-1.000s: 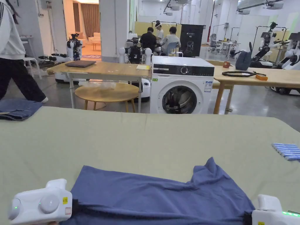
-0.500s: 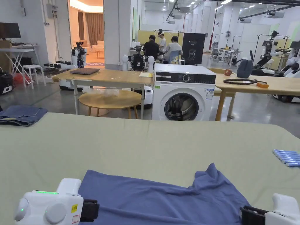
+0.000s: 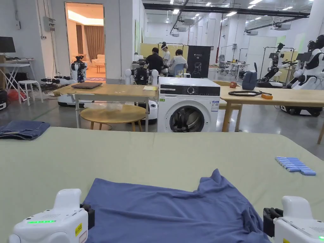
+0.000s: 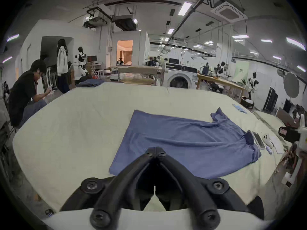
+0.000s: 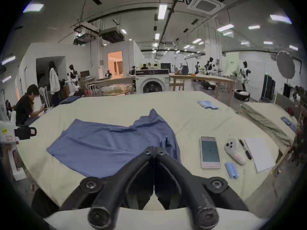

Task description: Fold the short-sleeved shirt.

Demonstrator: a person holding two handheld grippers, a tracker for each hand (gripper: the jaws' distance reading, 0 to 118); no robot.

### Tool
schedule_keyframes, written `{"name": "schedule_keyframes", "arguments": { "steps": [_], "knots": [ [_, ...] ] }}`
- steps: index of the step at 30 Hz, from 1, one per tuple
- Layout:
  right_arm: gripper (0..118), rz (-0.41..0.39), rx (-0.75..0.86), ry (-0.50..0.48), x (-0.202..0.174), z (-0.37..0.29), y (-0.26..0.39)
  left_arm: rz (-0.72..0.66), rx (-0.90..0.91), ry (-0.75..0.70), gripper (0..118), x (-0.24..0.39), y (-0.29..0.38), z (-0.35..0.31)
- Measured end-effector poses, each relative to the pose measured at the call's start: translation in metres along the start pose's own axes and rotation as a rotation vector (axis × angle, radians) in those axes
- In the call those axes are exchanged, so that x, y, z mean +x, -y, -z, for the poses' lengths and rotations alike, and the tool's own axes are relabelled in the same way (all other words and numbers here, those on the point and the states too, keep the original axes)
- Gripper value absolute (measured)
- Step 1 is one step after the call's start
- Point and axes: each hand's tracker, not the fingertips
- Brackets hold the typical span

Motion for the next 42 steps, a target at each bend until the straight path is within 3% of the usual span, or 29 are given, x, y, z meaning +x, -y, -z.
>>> {"name": "schedule_keyframes", "arguments": {
  "steps": [3, 7, 8, 9, 10, 11, 12, 20, 21, 23, 24, 25, 26, 27, 28, 29, 32, 34, 35, 37, 38, 40, 42],
  "knots": [
    [0, 0.02, -0.065, -0.085, -0.007, 0.001, 0.014, -0.016, -0.067, 0.024, 0, -0.008, 0.006, 0.006],
    [0, 0.026, -0.088, -0.07, -0.008, 0.01, 0.021, -0.092, -0.15, 0.0, 0, -0.028, 0.006, 0.024],
    [0, 0.034, -0.1, -0.075, -0.009, 0.012, 0.025, -0.108, -0.182, -0.007, 10, -0.035, 0.005, 0.031],
    [0, 0.036, -0.106, -0.072, -0.011, 0.015, 0.031, -0.119, -0.208, -0.035, 39, -0.041, 0.004, 0.038],
    [0, 0.037, -0.115, -0.065, -0.006, 0.022, 0.021, -0.121, -0.234, -0.061, 86, -0.047, 0.003, 0.047],
    [0, 0.039, -0.124, -0.062, -0.007, 0.025, 0.024, -0.124, -0.271, -0.069, 108, -0.052, 0.002, 0.054],
    [0, 0.042, -0.135, -0.058, -0.007, 0.029, 0.028, -0.131, -0.313, -0.064, 112, -0.058, 0.001, 0.065],
    [0, 0.07, -0.232, -0.046, -0.002, 0.069, 0.036, -0.128, -0.5, -0.135, 111, -0.071, 0.01, 0.137],
    [0, 0.079, -0.245, -0.041, -0.002, 0.075, 0.04, -0.124, -0.509, -0.14, 104, -0.07, 0.013, 0.143],
    [0, 0.091, -0.284, -0.033, 0.0, 0.085, 0.04, -0.103, -0.504, -0.166, 63, -0.063, 0.019, 0.146],
    [0, 0.099, -0.321, -0.031, 0.002, 0.093, 0.043, -0.092, -0.488, -0.179, 62, -0.061, 0.019, 0.144],
    [13, 0.109, -0.361, -0.022, 0.004, 0.101, 0.045, -0.097, -0.478, -0.169, 59, -0.059, 0.018, 0.143],
    [44, 0.122, -0.4, -0.015, 0.006, 0.109, 0.045, -0.092, -0.479, -0.166, 52, -0.058, 0.016, 0.143],
    [79, 0.145, -0.447, -0.005, 0.008, 0.12, 0.048, -0.084, -0.475, -0.157, 39, -0.058, 0.015, 0.14],
    [106, 0.163, -0.48, -0.002, 0.011, 0.131, 0.053, -0.079, -0.459, -0.139, 13, -0.057, 0.012, 0.138],
    [107, 0.18, -0.492, 0.004, 0.013, 0.138, 0.056, -0.093, -0.444, -0.085, 5, -0.056, 0.01, 0.137],
    [107, 0.263, -0.55, 0.034, 0.016, 0.159, 0.06, -0.063, -0.443, -0.119, 5, -0.045, 0.009, 0.132],
    [102, 0.268, -0.609, 0.032, 0.015, 0.166, 0.063, -0.053, -0.454, -0.121, 5, -0.044, 0.01, 0.132],
    [85, 0.223, -0.594, 0.041, 0.011, 0.164, 0.061, -0.053, -0.455, -0.12, 5, -0.044, 0.012, 0.132],
    [9, 0.162, -0.549, -0.014, 0.005, 0.155, 0.051, -0.066, -0.447, -0.122, 5, -0.045, 0.011, 0.126],
    [8, 0.186, -0.522, -0.076, 0.003, 0.147, 0.047, -0.079, -0.448, -0.115, 5, -0.045, 0.011, 0.123],
    [8, 0.153, -0.535, -0.037, -0.003, 0.141, 0.04, -0.082, -0.45, -0.112, 5, -0.043, 0.011, 0.116],
    [8, 0.128, -0.514, -0.057, 0.0, 0.134, 0.036, -0.071, -0.44, -0.107, 5, -0.04, 0.009, 0.102]
  ]
}}
